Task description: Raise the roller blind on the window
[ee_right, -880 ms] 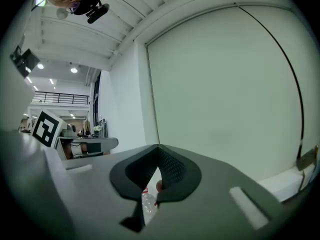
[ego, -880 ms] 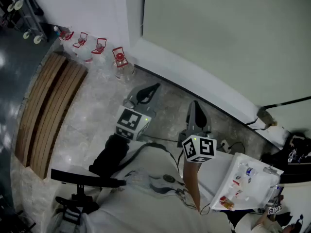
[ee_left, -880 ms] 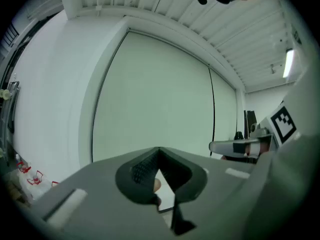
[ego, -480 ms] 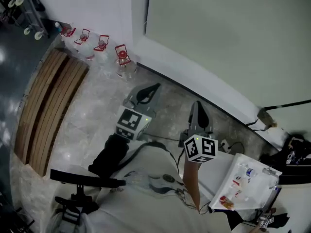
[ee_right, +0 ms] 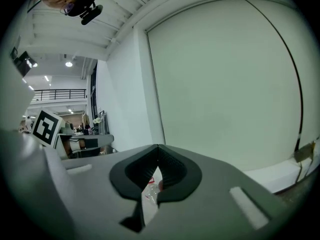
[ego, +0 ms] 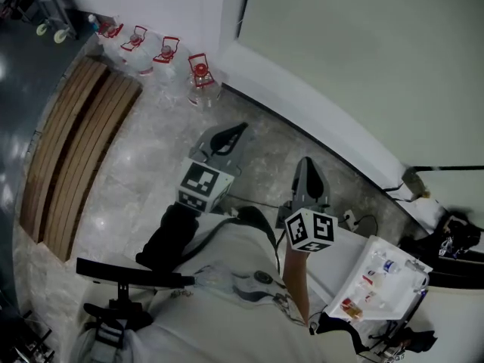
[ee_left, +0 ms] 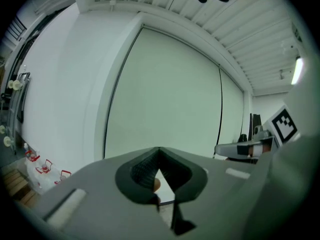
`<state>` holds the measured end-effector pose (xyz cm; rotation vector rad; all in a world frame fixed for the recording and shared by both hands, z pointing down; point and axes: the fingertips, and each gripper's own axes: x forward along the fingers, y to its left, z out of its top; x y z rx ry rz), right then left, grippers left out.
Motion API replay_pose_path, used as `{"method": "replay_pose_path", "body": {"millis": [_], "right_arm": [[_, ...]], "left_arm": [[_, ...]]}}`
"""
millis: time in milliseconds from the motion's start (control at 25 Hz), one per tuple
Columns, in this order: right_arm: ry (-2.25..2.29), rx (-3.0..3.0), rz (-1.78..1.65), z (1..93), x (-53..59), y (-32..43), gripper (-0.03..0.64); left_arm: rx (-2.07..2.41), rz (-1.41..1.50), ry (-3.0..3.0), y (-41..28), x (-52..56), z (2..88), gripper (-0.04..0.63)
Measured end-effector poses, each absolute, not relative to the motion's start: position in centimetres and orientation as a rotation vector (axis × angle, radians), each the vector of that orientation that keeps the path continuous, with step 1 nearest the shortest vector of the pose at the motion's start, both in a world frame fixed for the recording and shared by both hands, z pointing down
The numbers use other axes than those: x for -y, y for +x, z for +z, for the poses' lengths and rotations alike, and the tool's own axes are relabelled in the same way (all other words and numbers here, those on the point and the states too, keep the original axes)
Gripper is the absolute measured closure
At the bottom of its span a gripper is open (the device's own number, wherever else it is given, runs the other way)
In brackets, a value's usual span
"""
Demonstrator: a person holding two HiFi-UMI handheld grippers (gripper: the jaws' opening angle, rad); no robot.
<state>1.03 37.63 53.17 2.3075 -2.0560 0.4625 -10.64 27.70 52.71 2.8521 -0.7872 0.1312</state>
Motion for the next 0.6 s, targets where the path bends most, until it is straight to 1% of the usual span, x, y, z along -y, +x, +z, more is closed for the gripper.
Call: {"method": "replay_pose_path", "body": {"millis": [240,600], "right_arm": [[2.213,2.045,0.558,55.6,-36.7,-0.6,0.615],[1.993,2.258,0.647,59.1,-26.8,-0.6,0.615]], "left_arm": [[0.87,0.159,2.764,-13.1,-25.9,54.7,0.595],[1.103,0.24,2.69,-14.2,-19.1,57.3,0.595]]}}
